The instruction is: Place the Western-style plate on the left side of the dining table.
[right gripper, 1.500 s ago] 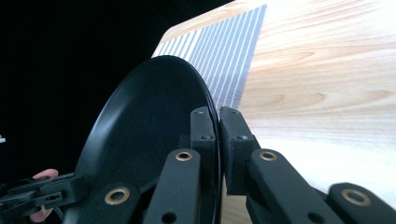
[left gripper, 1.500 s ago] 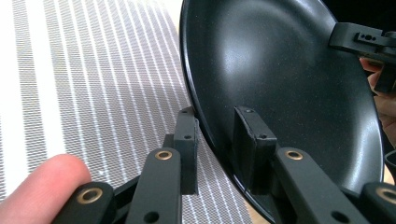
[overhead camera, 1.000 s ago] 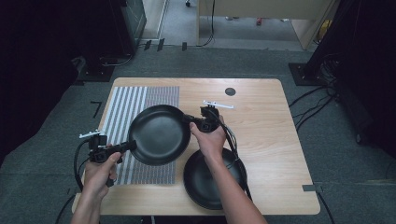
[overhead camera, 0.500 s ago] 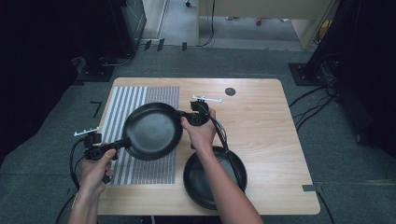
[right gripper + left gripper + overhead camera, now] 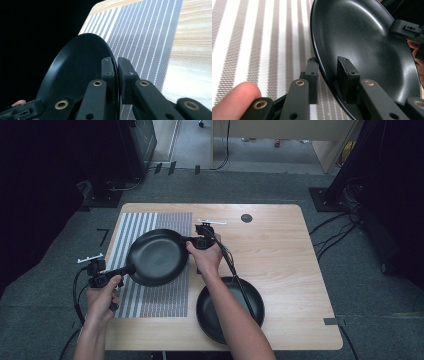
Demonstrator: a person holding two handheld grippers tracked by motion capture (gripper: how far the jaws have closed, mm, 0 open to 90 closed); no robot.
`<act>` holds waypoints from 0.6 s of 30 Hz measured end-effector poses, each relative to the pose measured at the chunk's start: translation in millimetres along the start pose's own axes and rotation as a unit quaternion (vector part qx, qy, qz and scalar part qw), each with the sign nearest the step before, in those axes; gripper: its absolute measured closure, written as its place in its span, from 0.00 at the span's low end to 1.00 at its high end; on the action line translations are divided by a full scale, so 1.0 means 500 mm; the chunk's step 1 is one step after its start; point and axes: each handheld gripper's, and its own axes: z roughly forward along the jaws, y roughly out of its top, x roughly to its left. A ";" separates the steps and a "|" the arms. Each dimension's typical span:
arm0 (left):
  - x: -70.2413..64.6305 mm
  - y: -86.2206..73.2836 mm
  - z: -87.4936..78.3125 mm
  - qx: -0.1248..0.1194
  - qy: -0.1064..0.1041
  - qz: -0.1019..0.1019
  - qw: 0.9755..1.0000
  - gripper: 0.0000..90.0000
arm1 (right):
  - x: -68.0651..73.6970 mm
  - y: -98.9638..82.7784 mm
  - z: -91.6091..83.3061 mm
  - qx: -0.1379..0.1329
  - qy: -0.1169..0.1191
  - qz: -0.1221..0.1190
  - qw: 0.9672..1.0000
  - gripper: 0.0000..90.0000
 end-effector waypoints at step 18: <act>0.062 0.012 0.031 -0.007 0.031 -0.033 0.999 0.81 | -0.009 -0.004 0.098 0.021 -0.018 0.008 1.000 0.94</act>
